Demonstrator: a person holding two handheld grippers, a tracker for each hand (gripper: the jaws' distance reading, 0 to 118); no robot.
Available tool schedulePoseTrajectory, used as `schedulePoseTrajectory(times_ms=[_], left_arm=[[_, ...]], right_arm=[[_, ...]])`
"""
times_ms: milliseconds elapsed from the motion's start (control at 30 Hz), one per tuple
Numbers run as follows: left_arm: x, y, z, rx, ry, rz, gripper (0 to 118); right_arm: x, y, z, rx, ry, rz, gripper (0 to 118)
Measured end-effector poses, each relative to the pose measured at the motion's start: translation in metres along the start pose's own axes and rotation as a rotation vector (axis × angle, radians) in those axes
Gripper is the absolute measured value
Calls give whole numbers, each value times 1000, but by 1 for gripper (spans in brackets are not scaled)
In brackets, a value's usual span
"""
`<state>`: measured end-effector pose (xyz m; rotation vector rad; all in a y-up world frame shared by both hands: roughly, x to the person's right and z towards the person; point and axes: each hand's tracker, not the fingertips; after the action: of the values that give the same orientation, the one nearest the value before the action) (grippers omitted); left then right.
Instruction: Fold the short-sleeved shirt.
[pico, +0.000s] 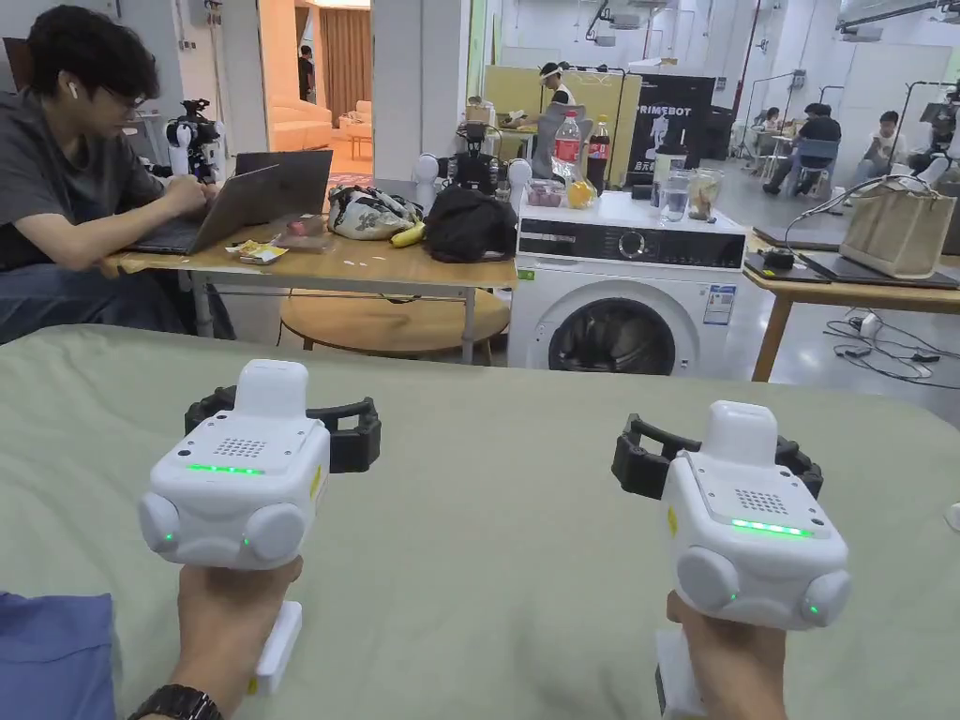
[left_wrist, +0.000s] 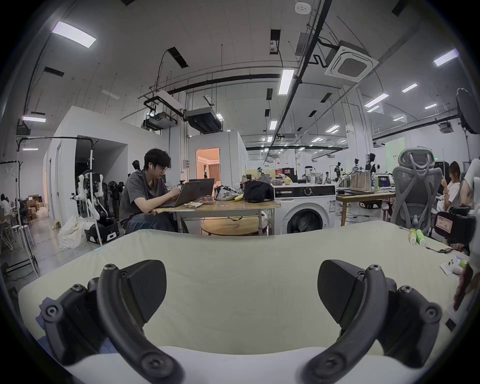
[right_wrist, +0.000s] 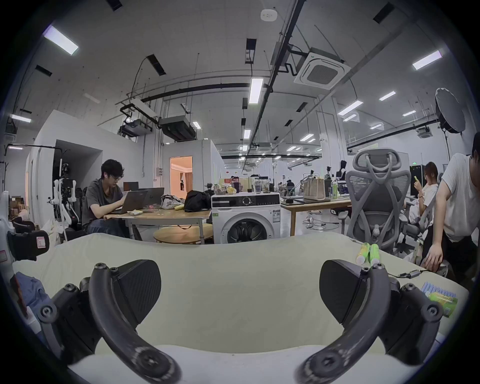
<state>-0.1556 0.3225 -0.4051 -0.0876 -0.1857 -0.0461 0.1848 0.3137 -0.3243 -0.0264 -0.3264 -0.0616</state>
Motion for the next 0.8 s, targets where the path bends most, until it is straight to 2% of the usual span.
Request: schedulePoseTrajectory(times_ms=[333,800], left_arm=[[-9,8,10,18,7,93,116],[-3,8,13,23,-6,102,115]], right_arm=[[-2,7,3,-17,-6,16,118],[0,4,6,-42,-24,19,118]])
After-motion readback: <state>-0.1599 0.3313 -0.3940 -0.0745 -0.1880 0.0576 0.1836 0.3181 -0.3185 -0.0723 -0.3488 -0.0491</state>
